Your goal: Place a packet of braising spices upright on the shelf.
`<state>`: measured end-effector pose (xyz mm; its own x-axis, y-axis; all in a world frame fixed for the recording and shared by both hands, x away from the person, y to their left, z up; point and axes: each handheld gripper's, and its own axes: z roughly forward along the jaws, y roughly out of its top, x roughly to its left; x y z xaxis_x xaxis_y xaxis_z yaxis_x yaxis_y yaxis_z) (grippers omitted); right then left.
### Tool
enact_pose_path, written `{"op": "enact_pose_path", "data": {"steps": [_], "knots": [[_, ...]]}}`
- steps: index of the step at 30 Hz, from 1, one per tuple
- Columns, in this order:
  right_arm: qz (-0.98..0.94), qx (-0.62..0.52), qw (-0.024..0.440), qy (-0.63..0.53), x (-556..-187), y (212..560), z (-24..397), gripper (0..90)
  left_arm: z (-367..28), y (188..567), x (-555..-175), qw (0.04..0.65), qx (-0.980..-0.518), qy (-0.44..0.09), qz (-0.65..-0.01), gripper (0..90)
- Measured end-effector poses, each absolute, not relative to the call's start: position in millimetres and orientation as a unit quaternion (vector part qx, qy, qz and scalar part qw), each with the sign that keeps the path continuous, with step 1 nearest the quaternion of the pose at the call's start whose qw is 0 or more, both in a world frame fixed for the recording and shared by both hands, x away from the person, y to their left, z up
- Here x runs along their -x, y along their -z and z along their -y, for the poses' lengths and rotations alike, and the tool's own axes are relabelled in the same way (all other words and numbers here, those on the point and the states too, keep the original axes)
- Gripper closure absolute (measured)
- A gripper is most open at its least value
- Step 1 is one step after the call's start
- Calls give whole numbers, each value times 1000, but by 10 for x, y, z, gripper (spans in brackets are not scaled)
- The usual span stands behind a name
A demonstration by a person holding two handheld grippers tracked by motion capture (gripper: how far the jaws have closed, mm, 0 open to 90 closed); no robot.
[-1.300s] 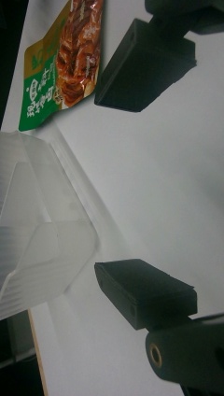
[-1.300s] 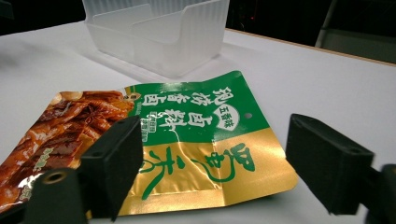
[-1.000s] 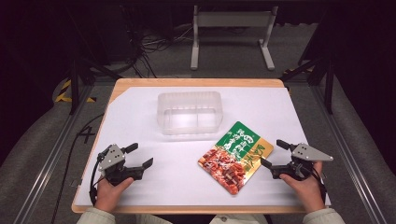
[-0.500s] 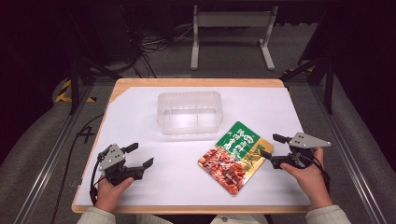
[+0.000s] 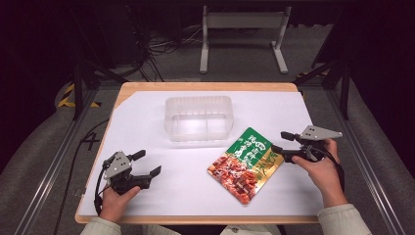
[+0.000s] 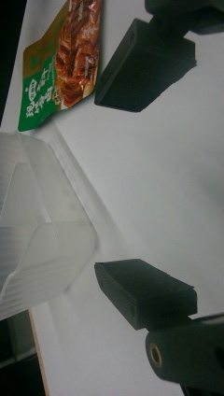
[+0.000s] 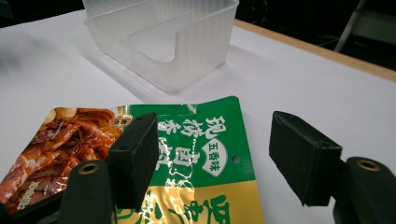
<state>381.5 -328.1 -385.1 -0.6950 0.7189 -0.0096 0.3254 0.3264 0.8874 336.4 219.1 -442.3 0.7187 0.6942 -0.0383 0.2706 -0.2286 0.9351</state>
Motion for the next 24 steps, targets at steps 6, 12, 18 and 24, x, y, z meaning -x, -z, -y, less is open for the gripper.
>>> {"op": "enact_pose_path", "data": {"steps": [6, 12, 18, 24], "knots": [[-790, -346, 202, -465, -3936, 3936, 3275, 292, -2194, 4420, -3363, 532, -759, -201, -317, 180], [-798, -373, 169, -443, -4039, 4062, 3276, 242, -2197, 4423, -3358, 532, -759, -199, -319, 179], [-806, -388, 156, -419, -4099, 4184, 3281, 242, -2197, 4423, -3359, 531, -760, -200, -318, 180], [-816, -398, 130, -399, -4125, 4287, 3281, 243, -2184, 4426, -3362, 532, -759, -199, -318, 180]]}}
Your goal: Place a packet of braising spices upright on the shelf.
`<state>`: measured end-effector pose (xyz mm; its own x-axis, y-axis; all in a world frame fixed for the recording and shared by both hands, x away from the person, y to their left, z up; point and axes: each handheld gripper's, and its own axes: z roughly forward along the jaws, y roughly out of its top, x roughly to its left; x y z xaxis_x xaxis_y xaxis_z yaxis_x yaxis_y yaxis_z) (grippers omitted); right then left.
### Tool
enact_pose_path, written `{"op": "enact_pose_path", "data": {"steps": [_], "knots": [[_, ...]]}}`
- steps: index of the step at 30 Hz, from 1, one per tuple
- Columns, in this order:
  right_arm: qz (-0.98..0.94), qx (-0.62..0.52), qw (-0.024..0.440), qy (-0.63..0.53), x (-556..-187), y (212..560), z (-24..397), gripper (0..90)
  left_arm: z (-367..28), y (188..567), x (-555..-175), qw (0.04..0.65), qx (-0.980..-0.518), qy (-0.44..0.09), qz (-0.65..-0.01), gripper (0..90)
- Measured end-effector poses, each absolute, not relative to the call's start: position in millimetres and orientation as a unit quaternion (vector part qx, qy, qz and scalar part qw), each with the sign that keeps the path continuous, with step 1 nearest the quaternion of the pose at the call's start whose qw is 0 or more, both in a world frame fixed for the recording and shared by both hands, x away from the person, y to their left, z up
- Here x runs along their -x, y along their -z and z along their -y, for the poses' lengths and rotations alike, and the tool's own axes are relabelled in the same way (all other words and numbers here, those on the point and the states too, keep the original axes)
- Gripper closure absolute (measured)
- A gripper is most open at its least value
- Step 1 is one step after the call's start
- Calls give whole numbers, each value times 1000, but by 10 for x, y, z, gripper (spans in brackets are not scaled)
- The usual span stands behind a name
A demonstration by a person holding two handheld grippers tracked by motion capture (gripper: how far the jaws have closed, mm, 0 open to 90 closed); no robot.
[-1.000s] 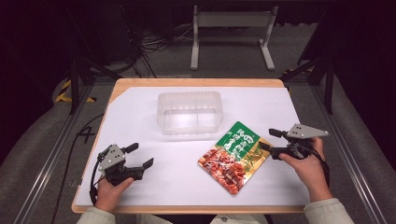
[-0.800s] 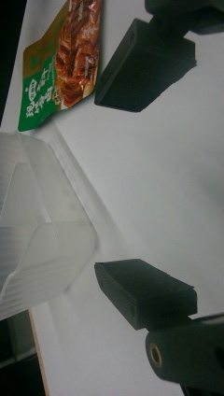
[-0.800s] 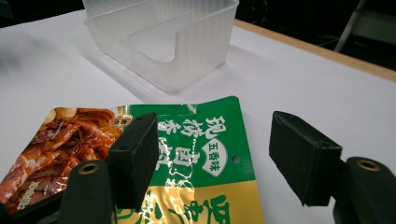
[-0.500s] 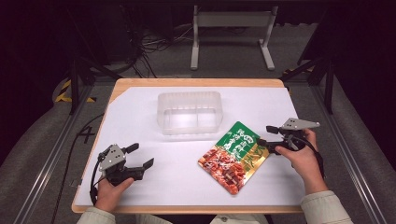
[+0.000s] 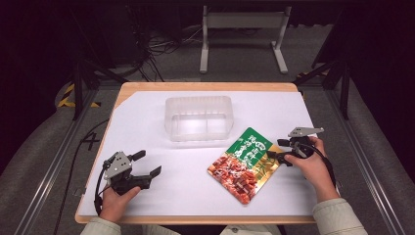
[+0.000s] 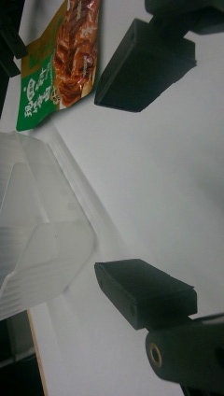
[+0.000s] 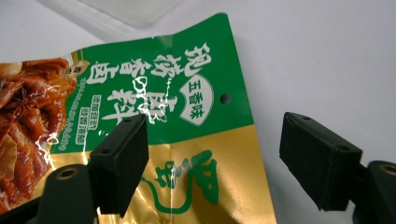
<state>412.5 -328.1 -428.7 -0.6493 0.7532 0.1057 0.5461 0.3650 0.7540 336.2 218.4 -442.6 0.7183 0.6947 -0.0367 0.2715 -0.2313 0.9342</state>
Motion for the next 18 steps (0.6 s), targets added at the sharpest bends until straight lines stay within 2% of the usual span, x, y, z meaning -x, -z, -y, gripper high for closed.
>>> {"op": "enact_pose_path", "data": {"steps": [6, 11, 15, 18], "knots": [[-815, -413, 108, -391, -4134, 4351, 3301, 247, -2180, 4428, -3367, 532, -759, -199, -318, 180], [-813, -420, 93, -393, -4129, 4381, 3306, 285, -2182, 4428, -3367, 531, -760, -199, -318, 180], [-812, -420, 78, -397, -4123, 4367, 3314, 346, -2182, 4429, -3370, 530, -761, -199, -317, 180], [-815, -418, 83, -393, -4115, 4351, 3321, 389, -2178, 4431, -3370, 529, -761, -199, -318, 180]]}}
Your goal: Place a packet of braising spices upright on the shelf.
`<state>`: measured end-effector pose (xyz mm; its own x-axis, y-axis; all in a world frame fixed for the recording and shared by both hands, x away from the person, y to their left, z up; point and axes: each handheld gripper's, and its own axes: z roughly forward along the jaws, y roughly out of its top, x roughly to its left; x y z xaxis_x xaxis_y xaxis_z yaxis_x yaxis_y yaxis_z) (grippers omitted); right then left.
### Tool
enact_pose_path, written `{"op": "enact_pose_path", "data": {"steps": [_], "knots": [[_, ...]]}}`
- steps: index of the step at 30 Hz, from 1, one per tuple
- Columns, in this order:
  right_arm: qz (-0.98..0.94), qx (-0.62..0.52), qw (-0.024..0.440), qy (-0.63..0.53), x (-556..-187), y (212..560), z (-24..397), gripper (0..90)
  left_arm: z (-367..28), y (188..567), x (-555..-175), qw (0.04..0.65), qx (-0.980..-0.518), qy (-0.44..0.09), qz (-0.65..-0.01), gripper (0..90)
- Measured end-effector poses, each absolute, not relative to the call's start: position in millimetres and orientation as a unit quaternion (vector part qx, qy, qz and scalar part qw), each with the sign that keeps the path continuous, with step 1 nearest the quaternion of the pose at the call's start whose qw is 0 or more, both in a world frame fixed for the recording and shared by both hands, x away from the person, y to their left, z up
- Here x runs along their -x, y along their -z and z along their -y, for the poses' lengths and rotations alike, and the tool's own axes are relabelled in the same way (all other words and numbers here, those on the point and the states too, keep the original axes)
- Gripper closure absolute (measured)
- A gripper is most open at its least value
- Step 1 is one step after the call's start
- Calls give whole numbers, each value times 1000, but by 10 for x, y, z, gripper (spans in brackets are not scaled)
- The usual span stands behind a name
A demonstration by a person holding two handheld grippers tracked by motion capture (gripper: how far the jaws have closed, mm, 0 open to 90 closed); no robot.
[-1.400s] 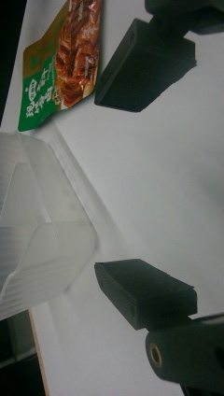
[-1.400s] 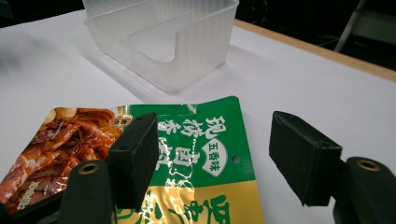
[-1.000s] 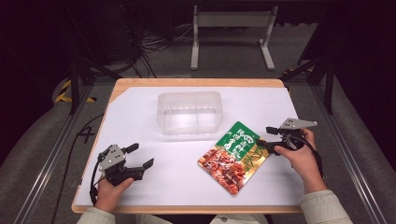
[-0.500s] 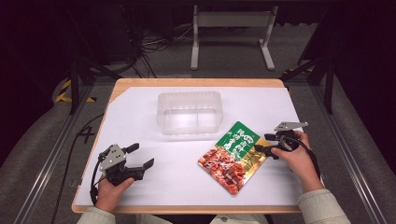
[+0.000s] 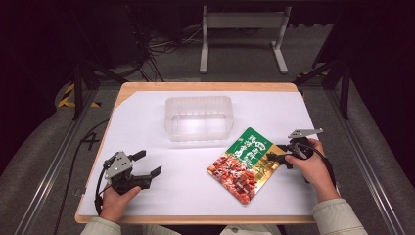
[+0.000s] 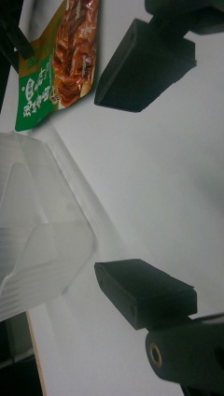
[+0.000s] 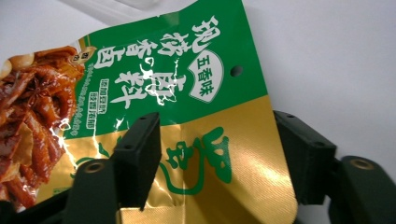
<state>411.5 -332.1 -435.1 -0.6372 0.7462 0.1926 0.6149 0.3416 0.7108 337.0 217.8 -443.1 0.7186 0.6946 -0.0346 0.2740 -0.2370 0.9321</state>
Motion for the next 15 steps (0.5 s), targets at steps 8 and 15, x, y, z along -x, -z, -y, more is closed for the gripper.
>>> {"op": "enact_pose_path", "data": {"steps": [8, 15], "knots": [[-805, -408, 74, -424, -4053, 4237, 3365, 563, -2179, 4429, -3372, 529, -762, -199, -316, 180], [-810, -395, 39, -431, -4032, 4246, 3303, 622, -2177, 4430, -3377, 529, -762, -198, -316, 180]]}}
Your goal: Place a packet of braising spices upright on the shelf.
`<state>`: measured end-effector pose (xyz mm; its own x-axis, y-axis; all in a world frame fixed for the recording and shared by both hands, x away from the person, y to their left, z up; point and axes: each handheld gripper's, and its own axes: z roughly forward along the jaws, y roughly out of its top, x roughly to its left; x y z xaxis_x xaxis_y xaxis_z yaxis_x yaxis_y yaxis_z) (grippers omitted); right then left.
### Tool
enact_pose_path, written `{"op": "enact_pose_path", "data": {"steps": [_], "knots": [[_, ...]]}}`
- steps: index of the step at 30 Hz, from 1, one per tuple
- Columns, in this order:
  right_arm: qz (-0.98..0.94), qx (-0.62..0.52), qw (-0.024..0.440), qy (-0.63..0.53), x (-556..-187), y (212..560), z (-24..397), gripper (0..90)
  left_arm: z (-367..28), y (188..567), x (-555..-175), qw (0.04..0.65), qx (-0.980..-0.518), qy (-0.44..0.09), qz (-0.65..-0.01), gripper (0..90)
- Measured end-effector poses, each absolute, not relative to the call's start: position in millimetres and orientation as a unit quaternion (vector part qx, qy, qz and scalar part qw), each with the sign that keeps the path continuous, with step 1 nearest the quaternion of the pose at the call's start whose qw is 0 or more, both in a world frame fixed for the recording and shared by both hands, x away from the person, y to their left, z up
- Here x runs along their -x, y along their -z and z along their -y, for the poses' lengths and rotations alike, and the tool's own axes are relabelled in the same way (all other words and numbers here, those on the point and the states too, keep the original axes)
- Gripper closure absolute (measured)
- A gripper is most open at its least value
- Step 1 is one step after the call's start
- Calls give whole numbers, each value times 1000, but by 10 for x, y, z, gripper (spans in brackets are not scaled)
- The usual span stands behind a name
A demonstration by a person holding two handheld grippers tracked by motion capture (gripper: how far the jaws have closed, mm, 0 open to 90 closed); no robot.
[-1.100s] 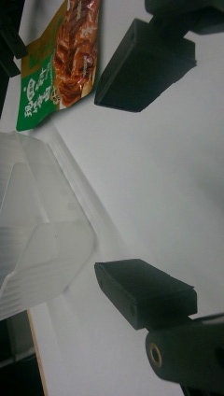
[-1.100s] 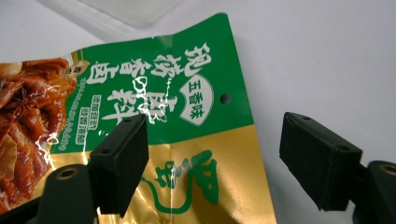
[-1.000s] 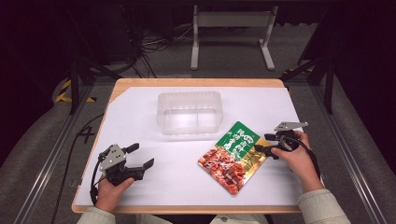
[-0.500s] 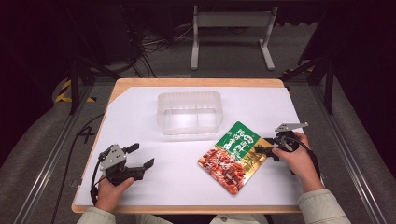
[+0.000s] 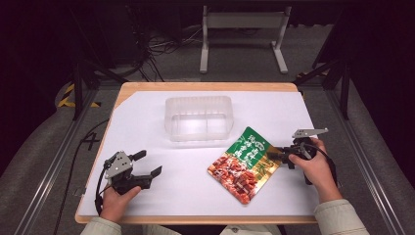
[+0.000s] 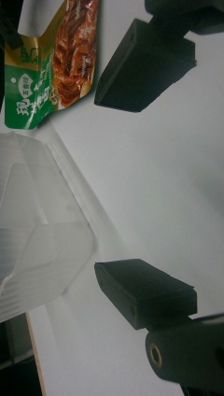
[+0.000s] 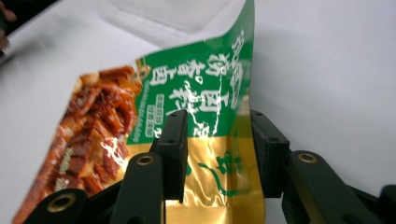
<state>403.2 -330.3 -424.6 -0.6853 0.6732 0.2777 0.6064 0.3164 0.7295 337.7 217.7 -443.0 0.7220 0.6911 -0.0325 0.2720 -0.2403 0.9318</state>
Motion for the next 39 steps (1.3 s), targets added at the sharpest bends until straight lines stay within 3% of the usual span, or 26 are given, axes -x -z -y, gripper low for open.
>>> {"op": "enact_pose_path", "data": {"steps": [8, 12, 21, 39], "knots": [[-834, -391, 51, -387, -4039, 4326, 3208, 711, -2177, 4429, -3374, 530, -762, -198, -316, 180], [-842, -394, 75, -361, -4031, 4327, 3181, 892, -2176, 4427, -3369, 531, -760, -199, -317, 180], [-830, -407, 62, -375, -3982, 4210, 3203, 900, -2184, 4426, -3367, 532, -759, -199, -318, 180], [-807, -371, 62, -456, -3652, 3571, 3152, 900, -2190, 4418, -3360, 531, -759, -203, -319, 180]]}}
